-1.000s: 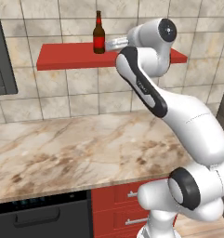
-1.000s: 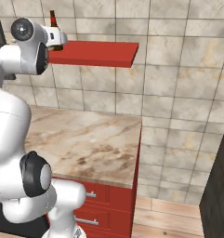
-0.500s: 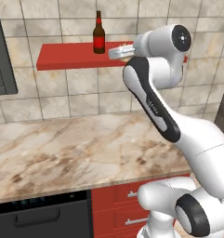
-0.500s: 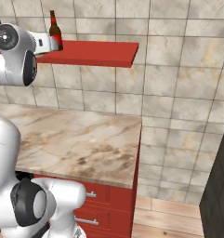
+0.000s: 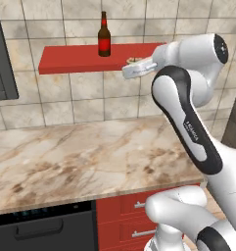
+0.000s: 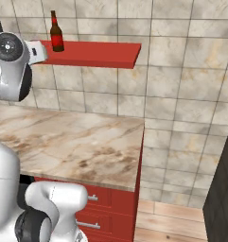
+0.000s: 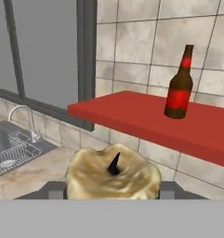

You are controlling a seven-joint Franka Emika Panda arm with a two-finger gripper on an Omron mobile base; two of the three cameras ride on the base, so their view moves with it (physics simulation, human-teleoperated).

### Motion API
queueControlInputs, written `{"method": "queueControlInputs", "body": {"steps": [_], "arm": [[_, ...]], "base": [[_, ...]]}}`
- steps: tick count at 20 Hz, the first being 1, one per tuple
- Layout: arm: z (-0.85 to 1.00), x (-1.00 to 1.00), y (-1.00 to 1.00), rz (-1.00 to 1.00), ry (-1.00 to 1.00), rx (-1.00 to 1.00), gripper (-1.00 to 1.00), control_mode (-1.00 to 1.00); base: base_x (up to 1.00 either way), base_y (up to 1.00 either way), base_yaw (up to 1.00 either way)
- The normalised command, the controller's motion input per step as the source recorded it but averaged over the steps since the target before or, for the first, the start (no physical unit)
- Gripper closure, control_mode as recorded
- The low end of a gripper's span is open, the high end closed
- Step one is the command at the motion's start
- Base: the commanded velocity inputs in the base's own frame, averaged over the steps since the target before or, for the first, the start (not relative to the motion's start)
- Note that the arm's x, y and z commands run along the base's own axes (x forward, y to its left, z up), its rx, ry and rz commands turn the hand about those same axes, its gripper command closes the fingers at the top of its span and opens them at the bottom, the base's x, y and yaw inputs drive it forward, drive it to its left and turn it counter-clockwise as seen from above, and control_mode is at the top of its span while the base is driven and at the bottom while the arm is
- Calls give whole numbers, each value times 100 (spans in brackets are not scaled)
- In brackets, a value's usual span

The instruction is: Get the candle and the beer from the cabinet and move them to the dining counter.

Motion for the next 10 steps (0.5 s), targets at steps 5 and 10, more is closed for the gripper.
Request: {"method": "queueControlInputs", "body": {"steps": [5, 10], "arm": [[-32, -71, 25, 28, 7, -7, 100, -100], [-23, -85, 3, 23, 1, -5, 100, -100]], "base": [[0, 0, 0], [0, 0, 0]]}}
